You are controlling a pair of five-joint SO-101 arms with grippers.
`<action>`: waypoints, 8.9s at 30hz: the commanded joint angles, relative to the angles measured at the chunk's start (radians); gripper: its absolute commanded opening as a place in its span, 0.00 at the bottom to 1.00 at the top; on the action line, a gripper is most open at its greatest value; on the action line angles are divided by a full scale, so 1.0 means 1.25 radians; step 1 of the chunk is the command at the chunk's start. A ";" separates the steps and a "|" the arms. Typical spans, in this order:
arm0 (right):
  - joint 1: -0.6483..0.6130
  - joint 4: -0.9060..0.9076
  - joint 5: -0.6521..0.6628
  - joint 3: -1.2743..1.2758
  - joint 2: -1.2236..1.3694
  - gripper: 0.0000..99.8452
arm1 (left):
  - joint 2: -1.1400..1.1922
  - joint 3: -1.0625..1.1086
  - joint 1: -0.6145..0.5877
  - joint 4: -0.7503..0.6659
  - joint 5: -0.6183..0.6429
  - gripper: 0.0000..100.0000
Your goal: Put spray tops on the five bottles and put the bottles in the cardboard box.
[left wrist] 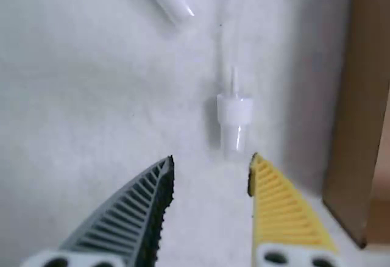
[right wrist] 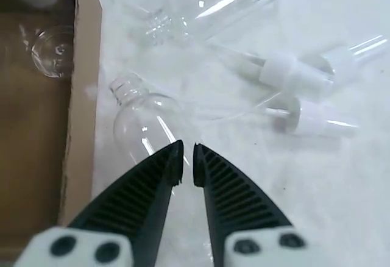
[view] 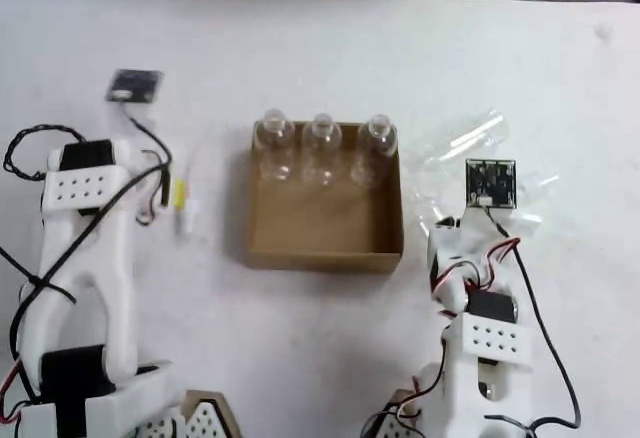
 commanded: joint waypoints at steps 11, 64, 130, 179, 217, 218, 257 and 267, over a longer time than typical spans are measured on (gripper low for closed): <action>-0.008 -0.017 0.009 0.006 -0.001 0.02 | 0.341 -0.167 0.036 0.017 0.247 0.31; -0.009 -0.020 0.009 0.006 -0.001 0.02 | -0.224 -0.150 -0.001 0.409 0.673 0.02; -0.009 -0.020 0.009 0.006 0.001 0.02 | 0.026 -0.241 -0.231 0.443 -0.177 0.62; -0.009 -0.020 0.009 0.006 0.001 0.02 | 0.026 -0.200 -0.236 0.241 -1.342 0.15; -0.009 -0.042 0.009 0.007 0.006 0.02 | 0.028 0.279 -0.050 -0.216 -1.619 0.30; -0.009 -0.042 0.009 0.007 0.006 0.02 | 0.028 0.291 -0.047 -0.232 -1.619 0.30; -0.009 -0.042 0.009 0.007 0.006 0.02 | 0.015 0.285 -0.001 -0.228 -1.420 0.05; -0.009 -0.042 0.009 0.007 0.006 0.02 | -0.165 -0.048 0.111 0.247 -1.061 0.05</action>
